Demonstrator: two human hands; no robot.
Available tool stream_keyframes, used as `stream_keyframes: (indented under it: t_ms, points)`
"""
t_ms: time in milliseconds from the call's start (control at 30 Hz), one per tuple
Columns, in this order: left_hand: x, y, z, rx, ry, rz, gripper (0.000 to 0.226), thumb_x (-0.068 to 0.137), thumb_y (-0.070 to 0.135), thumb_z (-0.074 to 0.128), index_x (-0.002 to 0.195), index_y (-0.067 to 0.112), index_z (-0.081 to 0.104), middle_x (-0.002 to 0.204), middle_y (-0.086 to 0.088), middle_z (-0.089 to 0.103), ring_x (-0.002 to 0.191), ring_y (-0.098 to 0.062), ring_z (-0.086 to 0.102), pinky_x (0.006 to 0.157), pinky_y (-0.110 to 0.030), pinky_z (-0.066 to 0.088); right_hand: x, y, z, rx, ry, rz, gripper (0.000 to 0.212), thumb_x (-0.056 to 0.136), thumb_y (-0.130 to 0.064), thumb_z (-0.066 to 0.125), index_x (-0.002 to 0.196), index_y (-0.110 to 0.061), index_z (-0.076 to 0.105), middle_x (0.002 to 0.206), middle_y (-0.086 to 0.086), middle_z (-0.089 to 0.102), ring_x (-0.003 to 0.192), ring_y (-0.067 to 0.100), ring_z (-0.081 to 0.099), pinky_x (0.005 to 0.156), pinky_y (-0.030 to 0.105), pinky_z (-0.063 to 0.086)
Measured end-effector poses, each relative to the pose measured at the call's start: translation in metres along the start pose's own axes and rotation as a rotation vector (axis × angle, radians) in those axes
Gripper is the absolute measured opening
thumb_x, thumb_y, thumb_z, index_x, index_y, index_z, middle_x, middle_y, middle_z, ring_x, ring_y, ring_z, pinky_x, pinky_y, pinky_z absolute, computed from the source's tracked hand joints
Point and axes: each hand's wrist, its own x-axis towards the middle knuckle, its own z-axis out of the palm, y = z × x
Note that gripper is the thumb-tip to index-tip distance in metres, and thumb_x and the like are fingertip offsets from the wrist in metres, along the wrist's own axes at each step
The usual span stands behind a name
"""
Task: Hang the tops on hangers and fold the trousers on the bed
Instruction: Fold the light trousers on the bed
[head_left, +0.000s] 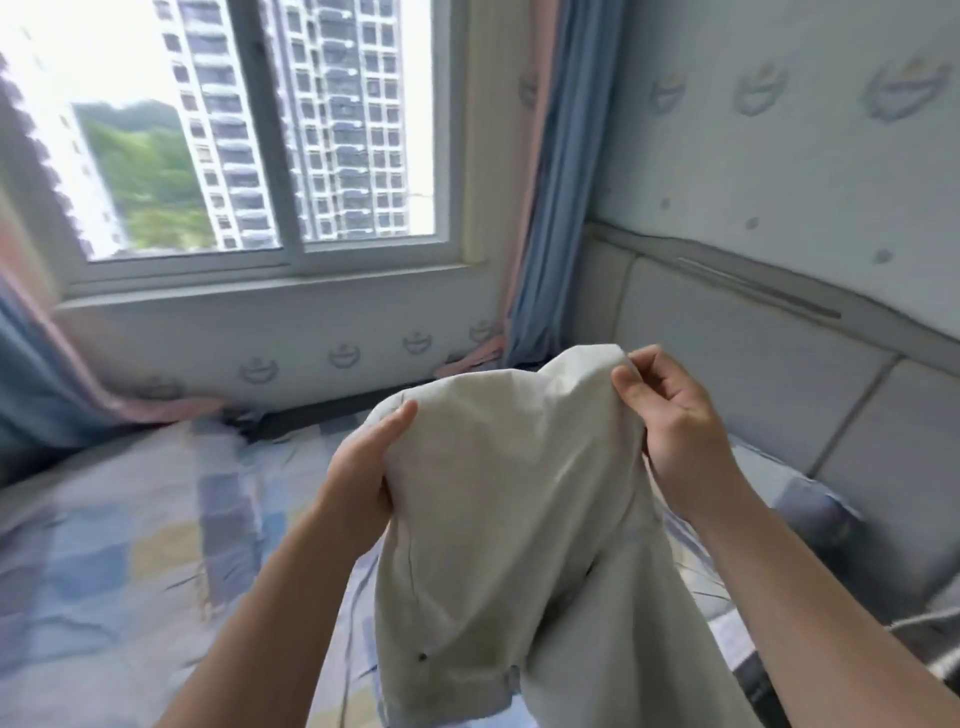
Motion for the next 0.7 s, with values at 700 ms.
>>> stream_keyframes:
  t_ms: [700]
  points:
    - [0.044, -0.205, -0.012, 0.212, 0.811, -0.334, 0.034, 0.085, -0.003, 0.054, 0.06, 0.018, 0.047, 0.061, -0.001, 0.039, 0.061, -0.017, 0.035, 0.057, -0.032, 0.025, -0.035, 0.273, -0.048, -0.272, -0.836, 0.863, 0.009, 0.098, -0.011, 0.059, 0.092, -0.008, 0.066, 0.091, 0.009, 0.066, 0.089, 0.02, 0.061, 0.068, 0.027, 0.045]
